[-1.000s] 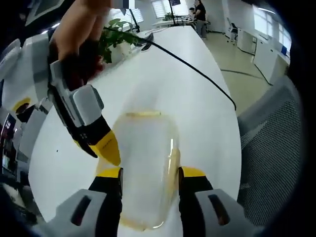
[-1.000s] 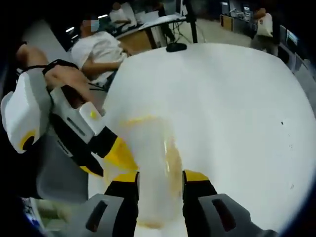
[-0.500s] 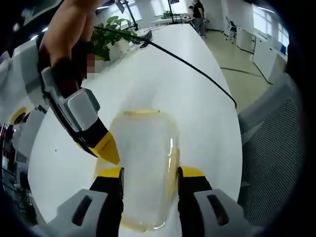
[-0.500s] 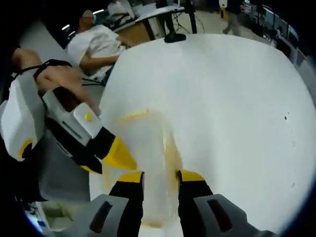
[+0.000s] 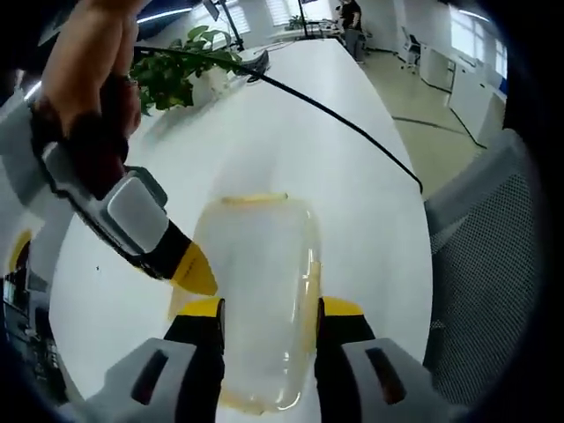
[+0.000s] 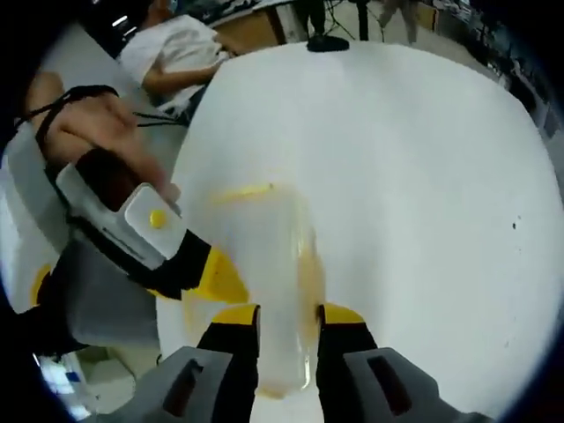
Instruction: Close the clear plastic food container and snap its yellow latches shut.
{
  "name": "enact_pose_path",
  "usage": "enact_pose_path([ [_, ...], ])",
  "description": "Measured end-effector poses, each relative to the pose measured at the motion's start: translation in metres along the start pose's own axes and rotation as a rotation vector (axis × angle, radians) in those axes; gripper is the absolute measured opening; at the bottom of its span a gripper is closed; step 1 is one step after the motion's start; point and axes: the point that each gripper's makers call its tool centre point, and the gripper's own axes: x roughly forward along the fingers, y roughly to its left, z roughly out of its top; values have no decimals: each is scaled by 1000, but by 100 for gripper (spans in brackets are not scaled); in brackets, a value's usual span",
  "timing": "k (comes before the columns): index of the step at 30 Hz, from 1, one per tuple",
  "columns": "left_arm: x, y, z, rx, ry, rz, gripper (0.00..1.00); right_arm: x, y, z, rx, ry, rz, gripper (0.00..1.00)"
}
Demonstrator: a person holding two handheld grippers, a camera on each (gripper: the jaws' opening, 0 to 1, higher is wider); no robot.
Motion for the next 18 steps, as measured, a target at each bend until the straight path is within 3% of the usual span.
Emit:
enact_pose_path([
  [3, 0, 0, 0, 4, -5, -9, 38, 3, -1, -3, 16, 39, 38, 22],
  [7, -2, 2, -1, 13, -11, 1, 38, 5, 0, -1, 17, 59, 29, 23],
  [12, -3, 1, 0, 22, -25, 9, 39, 3, -1, -2, 31, 37, 33, 23],
  [18, -3, -2, 0, 53, -34, -6, 39, 3, 0, -3, 65, 80, 16, 23],
])
